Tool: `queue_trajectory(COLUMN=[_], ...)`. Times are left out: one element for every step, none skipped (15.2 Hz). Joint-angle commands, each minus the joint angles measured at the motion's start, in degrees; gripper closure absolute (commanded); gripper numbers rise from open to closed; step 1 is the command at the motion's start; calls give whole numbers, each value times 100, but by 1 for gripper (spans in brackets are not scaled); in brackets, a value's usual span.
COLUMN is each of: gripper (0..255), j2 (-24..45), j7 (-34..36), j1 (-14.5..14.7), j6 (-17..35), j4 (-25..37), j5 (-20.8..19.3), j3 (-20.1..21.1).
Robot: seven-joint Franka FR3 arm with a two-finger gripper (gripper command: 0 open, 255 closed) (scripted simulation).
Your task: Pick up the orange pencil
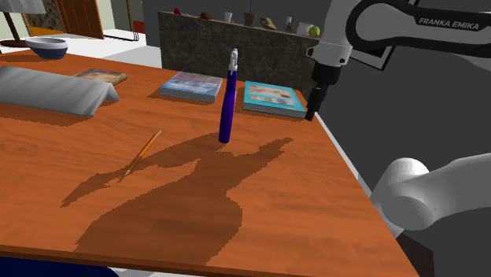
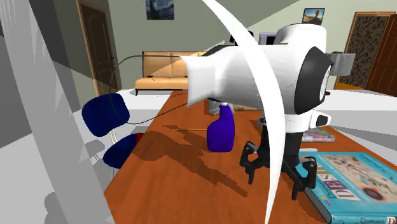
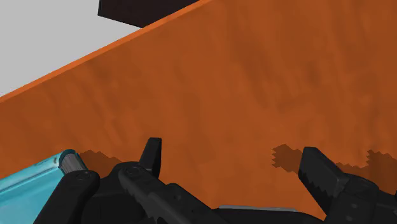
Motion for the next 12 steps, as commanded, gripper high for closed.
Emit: queue_trajectory(gripper=[0, 0, 0, 0, 0, 0, 0, 0, 0, 0, 0, 0], j2=[0, -20, -29, -27, -14, 9, 43, 88, 143, 208, 284, 370], j7=[0, 262, 522, 782, 1041, 1299, 1556, 1814, 2069, 2325, 2579, 2832], j1=[0, 9, 16, 23, 30, 35, 39, 44, 45, 45, 41, 33], j6=[0, 44, 94, 148, 208, 273, 342, 416, 494, 575, 660, 748], j4=[0, -45, -81, -108, -126, -134, -133, -122, -102, -72, -33, 16], j5=[0, 126, 253, 380, 504, 627, 747, 861, 972, 1077, 1176, 1269], j3=[0, 131, 265, 400, 536, 673, 811, 947, 1085, 1222, 1360, 1499])
